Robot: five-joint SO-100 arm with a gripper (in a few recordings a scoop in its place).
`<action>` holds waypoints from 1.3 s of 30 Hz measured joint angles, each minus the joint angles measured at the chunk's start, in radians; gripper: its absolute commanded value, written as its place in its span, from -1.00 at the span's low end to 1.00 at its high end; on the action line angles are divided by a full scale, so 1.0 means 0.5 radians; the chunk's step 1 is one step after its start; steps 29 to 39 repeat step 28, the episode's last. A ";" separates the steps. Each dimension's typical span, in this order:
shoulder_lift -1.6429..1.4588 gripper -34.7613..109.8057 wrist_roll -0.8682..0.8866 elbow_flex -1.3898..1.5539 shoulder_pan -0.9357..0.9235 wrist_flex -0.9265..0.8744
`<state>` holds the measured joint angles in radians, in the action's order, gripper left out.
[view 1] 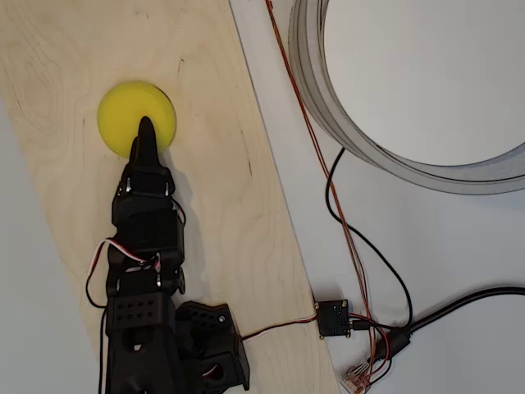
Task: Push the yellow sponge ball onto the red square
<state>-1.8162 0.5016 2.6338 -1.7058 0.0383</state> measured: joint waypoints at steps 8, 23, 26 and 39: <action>-0.285 -0.28 -0.166 0.000 0.012 -0.009; -0.841 -0.29 -0.660 -0.350 0.086 -0.310; -0.798 -0.29 -0.696 -0.448 0.086 -0.310; -0.767 -0.29 -0.709 -0.512 0.098 -0.313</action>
